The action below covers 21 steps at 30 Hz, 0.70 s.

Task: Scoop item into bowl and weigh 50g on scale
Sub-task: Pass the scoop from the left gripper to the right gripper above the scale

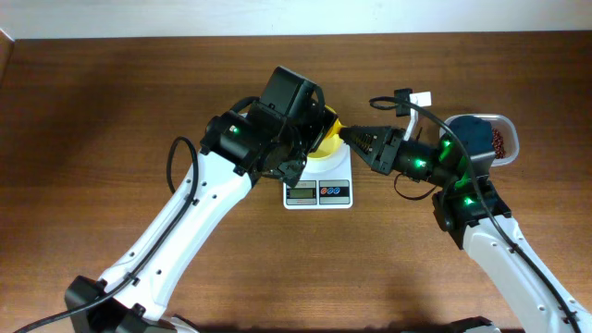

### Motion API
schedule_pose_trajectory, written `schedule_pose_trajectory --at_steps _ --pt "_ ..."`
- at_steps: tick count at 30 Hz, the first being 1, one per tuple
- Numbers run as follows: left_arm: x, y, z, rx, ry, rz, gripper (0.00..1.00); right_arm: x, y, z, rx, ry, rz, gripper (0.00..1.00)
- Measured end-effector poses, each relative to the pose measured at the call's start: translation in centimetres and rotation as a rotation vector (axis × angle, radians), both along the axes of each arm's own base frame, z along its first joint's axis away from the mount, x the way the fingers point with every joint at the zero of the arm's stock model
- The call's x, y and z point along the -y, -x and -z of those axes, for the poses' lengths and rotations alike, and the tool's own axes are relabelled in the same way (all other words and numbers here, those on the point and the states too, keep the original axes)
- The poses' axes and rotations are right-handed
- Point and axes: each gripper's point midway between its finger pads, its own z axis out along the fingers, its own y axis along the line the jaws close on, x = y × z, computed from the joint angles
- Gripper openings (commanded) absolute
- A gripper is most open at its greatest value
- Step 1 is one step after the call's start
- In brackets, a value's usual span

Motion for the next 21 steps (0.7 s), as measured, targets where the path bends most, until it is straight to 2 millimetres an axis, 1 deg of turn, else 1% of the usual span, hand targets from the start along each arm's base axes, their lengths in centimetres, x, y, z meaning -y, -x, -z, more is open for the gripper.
schedule_pose_trajectory --at_steps 1,2,4,5,6,7,9,10,11,13,17,18,19,20,21 --pt "0.0 0.0 0.0 0.0 0.0 0.0 0.99 0.0 0.0 0.01 0.0 0.0 0.0 0.04" --pt "0.0 0.0 0.0 0.0 0.0 0.0 0.95 0.0 0.0 0.02 -0.001 0.0 0.0 0.04" --pt "0.02 -0.01 -0.02 0.001 0.001 0.001 0.94 -0.04 0.07 0.05 -0.007 -0.002 -0.004 0.04" --pt "0.02 -0.01 -0.02 0.001 0.001 0.001 0.78 -0.04 0.08 0.07 -0.009 -0.002 -0.004 0.04" --pt "0.02 -0.01 -0.02 0.001 0.001 0.001 0.51 -0.05 0.1 0.07 -0.009 -0.002 -0.005 0.04" --pt "0.1 -0.03 -0.06 0.002 0.005 0.003 0.42 -0.12 0.22 0.06 -0.011 -0.004 -0.012 0.04" --pt "0.15 -0.08 -0.11 0.005 0.007 0.003 0.14 -0.19 0.38 0.06 -0.018 -0.008 -0.022 0.04" --pt "0.16 -0.09 -0.12 0.006 0.007 0.003 0.06 -0.22 0.44 0.05 -0.02 -0.009 -0.026 0.04" --pt "0.16 -0.09 -0.12 0.006 0.006 0.004 0.0 -0.25 0.5 0.05 -0.021 -0.01 -0.029 0.04" --pt "-0.09 -0.49 -0.28 0.014 0.009 -0.019 0.0 -0.23 0.57 0.23 -0.031 -0.009 -0.032 0.04" --pt "-0.14 -0.53 -0.28 0.012 0.011 -0.023 0.0 -0.25 0.61 0.24 -0.033 -0.011 -0.035 0.04" --pt "-0.14 -0.53 -0.28 0.012 0.011 -0.023 0.0 -0.25 0.61 0.22 -0.032 -0.011 -0.035 0.05" --pt "-0.14 -0.53 -0.28 0.012 0.011 -0.023 0.0 -0.25 0.61 0.23 -0.032 -0.011 -0.035 0.09" --pt "-0.13 -0.54 -0.3 0.013 0.011 -0.023 0.0 -0.27 0.6 0.07 -0.021 -0.013 -0.036 0.21" --pt "-0.1 -0.59 -0.41 0.017 0.013 -0.023 0.0 -0.32 0.65 -0.13 -0.012 -0.017 -0.041 0.36"
